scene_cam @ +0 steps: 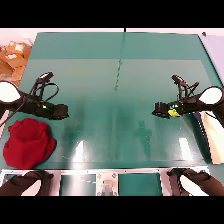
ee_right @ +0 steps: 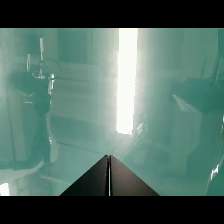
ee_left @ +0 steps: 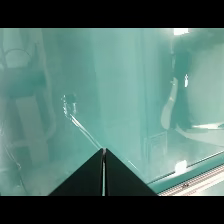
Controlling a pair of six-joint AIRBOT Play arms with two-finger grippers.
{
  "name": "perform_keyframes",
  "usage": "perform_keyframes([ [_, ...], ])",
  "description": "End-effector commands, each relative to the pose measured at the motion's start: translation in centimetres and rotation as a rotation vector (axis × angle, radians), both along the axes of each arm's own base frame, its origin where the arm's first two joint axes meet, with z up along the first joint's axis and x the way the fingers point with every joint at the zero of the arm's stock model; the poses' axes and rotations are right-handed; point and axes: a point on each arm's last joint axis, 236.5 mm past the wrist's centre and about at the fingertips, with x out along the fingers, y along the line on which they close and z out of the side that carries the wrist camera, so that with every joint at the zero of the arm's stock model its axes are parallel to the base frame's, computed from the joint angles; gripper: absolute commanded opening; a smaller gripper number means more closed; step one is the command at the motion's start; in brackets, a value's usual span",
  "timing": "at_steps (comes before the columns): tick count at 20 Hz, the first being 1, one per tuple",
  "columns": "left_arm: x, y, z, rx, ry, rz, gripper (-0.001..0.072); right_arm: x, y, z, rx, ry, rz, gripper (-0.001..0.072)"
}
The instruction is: Fold the shirts.
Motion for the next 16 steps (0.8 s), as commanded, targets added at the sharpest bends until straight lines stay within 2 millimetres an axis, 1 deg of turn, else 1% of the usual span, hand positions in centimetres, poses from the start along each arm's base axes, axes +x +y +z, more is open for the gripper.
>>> perform_keyframes([
  [1,0.0,0.0,0.0,0.0,-0.002,0.0,0.0021,0.0,0.0,0.0,0.0,0.0,0.001,0.002],
  [4,0.1,0.1,0.0,0.007,-0.003,0.0,0.0021,0.0,0.0,0.0,0.0,0.0,0.0,0.0021],
  [5,0.1,0.5,-0.2,0.024,-0.003,0.0,0.0023,0.0,0.0,0.0,0.0,0.0,0.0,0.002],
  [6,0.1,1.3,-0.5,0.06,-0.004,0.007,0.0258,0.0,0.0,0.0,0.0,0.0,0.001,0.002],
  [7,0.2,2.8,-1.1,0.118,0.01,0.053,0.0635,0.0,0.0,0.0,0.0,0.0,0.001,0.0021],
  [8,0.3,4.5,-1.6,0.186,0.024,0.102,0.0711,0.0,0.0,0.0,0.0,0.0,0.0,0.002],
  [11,-0.7,11.5,-2.9,0.469,0.066,0.194,0.0713,0.0,0.0,0.0,0.0,0.0,0.0,0.0021],
  [12,-0.9,13.0,-3.5,0.53,0.071,0.206,0.0713,0.0,0.0,0.0,0.0,0.0,0.0,0.0021],
  [13,-1.0,13.7,-4.3,0.565,0.071,0.199,0.0713,0.0,0.0,0.0,0.0,0.0,0.001,0.0021],
  [15,-1.0,13.7,-6.5,0.567,0.061,0.185,0.0713,0.0,0.0,0.0,0.0,0.0,0.001,0.0021],
  [16,-1.3,14.0,-7.7,0.581,0.069,0.176,0.0713,0.0,0.0,0.0,0.0,0.0,0.001,0.0021],
])
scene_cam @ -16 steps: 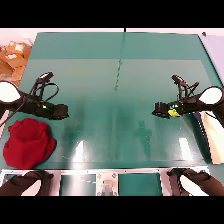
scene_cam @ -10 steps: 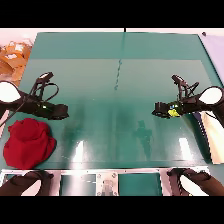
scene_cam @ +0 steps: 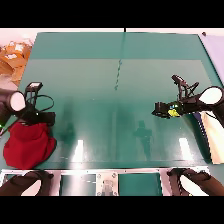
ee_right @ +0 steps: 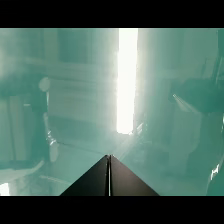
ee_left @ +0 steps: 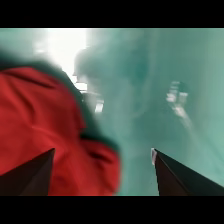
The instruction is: Fold the shirts.
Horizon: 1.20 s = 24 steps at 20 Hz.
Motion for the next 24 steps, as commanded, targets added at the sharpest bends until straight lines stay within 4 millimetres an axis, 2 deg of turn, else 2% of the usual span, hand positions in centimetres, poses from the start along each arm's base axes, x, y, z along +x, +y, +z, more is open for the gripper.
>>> perform_keyframes([
  [1,-0.8,3.4,-3.1,0.142,0.022,0.015,0.0713,0.0,0.0,0.0,0.0,0.0,0.0,0.0021],
  [3,-2.7,4.8,-4.9,0.202,0.096,0.005,0.0713,0.0,0.0,0.0,0.0,0.0,0.001,0.002],
  [6,-5.3,5.1,-7.0,0.213,0.191,-0.012,0.0704,0.0,0.0,0.0,0.0,0.0,0.0,0.002],
  [7,-5.8,5.2,-7.5,0.216,0.211,-0.019,0.0629,0.0,0.0,0.0,0.0,0.0,0.0,0.0021],
  [8,-6.1,5.3,-7.5,0.22,0.22,-0.023,0.026,0.0,0.0,0.0,0.0,0.0,0.001,0.002],
  [9,-5.9,5.3,-7.5,0.221,0.216,-0.026,0.003,0.0,0.0,0.0,0.0,0.0,0.0,0.002],
  [11,-4.9,4.8,-6.7,0.206,0.19,-0.037,0.002,0.0,0.0,0.0,0.0,0.0,0.0,0.002],
  [12,-3.6,4.1,-5.7,0.178,0.155,-0.05,0.0019,0.0,0.0,0.0,0.0,0.0,0.0,0.002],
  [14,1.0,0.9,-1.5,0.056,0.016,-0.072,0.0018,0.0,0.0,0.0,0.0,0.0,0.0,0.002],
  [15,3.7,-1.6,1.9,-0.043,-0.084,-0.091,0.0018,0.0,0.0,0.0,0.0,0.0,0.0,0.002],
  [16,6.2,-4.6,6.2,-0.158,-0.197,-0.123,0.0019,0.0,0.0,0.0,0.0,0.0,0.0,0.0021],
  [18,8.8,-10.4,14.7,-0.404,-0.38,-0.193,0.0018,0.0,0.0,0.0,0.0,0.0,0.0,0.0021],
  [19,9.2,-12.6,18.1,-0.502,-0.447,-0.226,0.0018,0.0,0.0,0.0,0.0,0.0,0.0,0.002],
  [20,9.2,-14.5,20.5,-0.586,-0.495,-0.261,0.0019,0.0,0.0,0.0,0.0,0.0,0.0,0.0021],
  [21,9.2,-16.0,21.5,-0.625,-0.523,-0.297,0.0019,0.0,0.0,0.0,0.0,0.0,0.0,0.002],
  [22,8.9,-17.5,21.4,-0.633,-0.521,-0.329,0.0019,0.0,0.0,0.0,0.0,0.0,0.0,0.0021],
  [24,8.3,-21.6,19.6,-0.659,-0.466,-0.41,0.0019,0.0,0.0,0.0,0.0,0.0,0.0,0.0021],
])
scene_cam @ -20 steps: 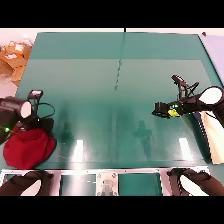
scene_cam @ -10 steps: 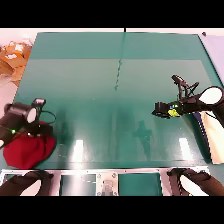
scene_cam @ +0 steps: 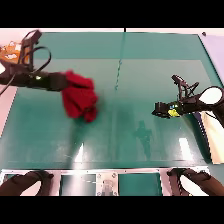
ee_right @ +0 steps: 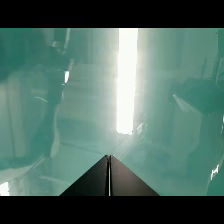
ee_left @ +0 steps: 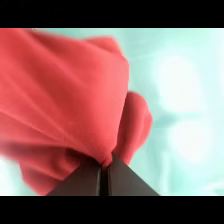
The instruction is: Fold the shirts.
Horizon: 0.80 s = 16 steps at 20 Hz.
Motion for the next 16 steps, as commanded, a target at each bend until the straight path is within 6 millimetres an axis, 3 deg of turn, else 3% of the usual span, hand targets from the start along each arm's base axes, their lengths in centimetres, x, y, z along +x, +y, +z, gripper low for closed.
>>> perform_keyframes([
  [1,-0.7,-8.4,1.2,-0.121,-0.028,-0.173,0.0019,0.0,0.0,0.0,0.0,0.0,0.001,0.002],
  [4,-0.8,-14.6,-5.4,-0.093,0.076,-0.261,0.002,0.1,0.0,0.0,0.0,-0.007,-0.002,0.0021],
  [7,-1.6,-16.5,-12.1,-0.037,0.236,-0.285,0.0028,0.1,0.0,0.0,0.0,-0.006,-0.002,0.0021],
  [8,-1.9,-15.9,-13.0,-0.022,0.281,-0.283,0.0314,0.0,0.0,0.0,0.0,-0.002,0.0,0.0021],
  [9,-2.0,-15.0,-13.1,-0.02,0.321,-0.262,0.0681,0.0,0.0,0.0,0.0,0.001,0.002,0.0021],
  [10,-2.0,-13.4,-12.6,-0.018,0.364,-0.236,0.0714,0.1,0.0,0.0,-0.001,-0.006,-0.003,0.0025],
  [11,-1.9,-11.5,-11.9,-0.001,0.392,-0.229,0.0714,0.6,-0.3,0.1,-0.001,-0.02,-0.016,0.0109],
  [12,-1.6,-9.1,-10.9,0.014,0.412,-0.205,0.0714,1.3,-0.7,0.3,-0.002,-0.041,-0.036,0.024],
  [14,-0.7,-4.7,-9.6,0.039,0.411,-0.128,0.0714,2.9,-1.3,0.7,-0.003,-0.072,-0.056,0.0277],
  [16,-0.1,0.4,-10.6,0.142,0.412,-0.036,0.0714,4.9,-0.7,0.7,0.028,-0.087,-0.032,0.038],
])
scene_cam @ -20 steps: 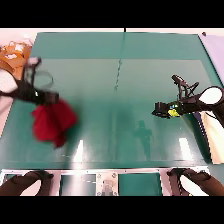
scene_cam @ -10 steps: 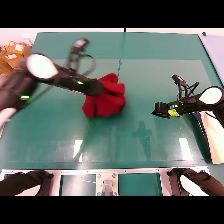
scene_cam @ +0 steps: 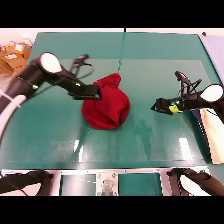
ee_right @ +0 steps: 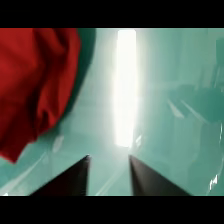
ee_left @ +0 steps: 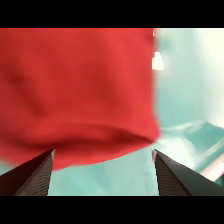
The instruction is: Fold the shirts.
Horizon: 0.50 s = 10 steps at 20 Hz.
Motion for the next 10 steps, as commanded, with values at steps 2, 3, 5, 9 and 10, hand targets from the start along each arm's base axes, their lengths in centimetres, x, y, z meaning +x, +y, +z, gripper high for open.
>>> perform_keyframes([
  [2,-1.0,8.5,-3.3,0.178,0.089,0.112,0.0714,4.2,1.6,-0.5,0.09,-0.022,0.03,0.0381],
  [3,-1.3,8.7,-5.0,0.18,0.105,0.127,0.0714,5.3,2.5,-1.3,0.132,-0.002,0.038,0.0381],
  [5,-1.3,7.8,-7.8,0.126,0.106,0.184,0.0714,7.3,3.8,-3.0,0.203,0.042,0.039,0.038],
  [9,3.7,2.7,-5.0,-0.187,-0.067,0.294,0.0703,11.3,6.6,-6.7,0.27,0.101,0.066,0.038],
  [10,5.0,1.9,-3.9,-0.231,-0.122,0.317,0.0704,11.9,7.4,-7.6,0.27,0.114,0.083,0.0383],
])
